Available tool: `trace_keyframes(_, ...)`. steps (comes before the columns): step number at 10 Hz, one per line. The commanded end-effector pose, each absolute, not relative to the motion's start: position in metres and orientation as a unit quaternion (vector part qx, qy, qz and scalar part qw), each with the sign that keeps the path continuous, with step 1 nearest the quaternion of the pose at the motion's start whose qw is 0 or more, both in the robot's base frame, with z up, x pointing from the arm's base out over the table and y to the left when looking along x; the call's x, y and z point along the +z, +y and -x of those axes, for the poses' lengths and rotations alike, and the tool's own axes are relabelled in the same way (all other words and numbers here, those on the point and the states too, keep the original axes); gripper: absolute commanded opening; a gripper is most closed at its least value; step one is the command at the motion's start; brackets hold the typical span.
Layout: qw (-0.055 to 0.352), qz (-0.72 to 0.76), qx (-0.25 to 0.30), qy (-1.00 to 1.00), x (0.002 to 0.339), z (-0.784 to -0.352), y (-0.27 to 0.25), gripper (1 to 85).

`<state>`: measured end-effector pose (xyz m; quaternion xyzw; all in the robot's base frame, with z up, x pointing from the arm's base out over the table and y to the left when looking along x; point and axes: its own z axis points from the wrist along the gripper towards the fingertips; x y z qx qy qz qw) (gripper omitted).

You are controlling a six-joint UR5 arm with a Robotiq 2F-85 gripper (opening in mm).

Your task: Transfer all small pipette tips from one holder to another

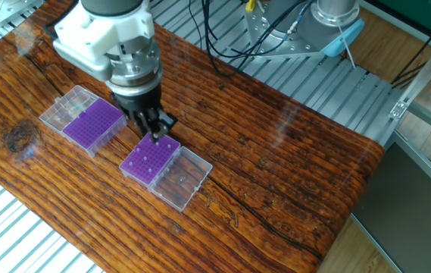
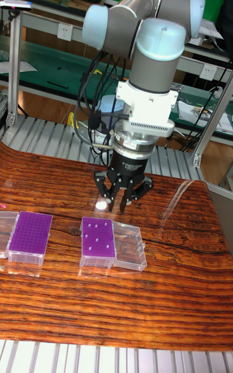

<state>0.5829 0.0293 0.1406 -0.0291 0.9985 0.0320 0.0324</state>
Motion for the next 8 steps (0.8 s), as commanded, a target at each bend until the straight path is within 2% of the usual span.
trace_keyframes(1,0.044,0.02,0.048,0.998,0.1333,-0.5896,0.037,28.3)
trace_keyframes(8,0.05,0.027,0.05,0.997,0.127,-0.5899,0.036,24.3)
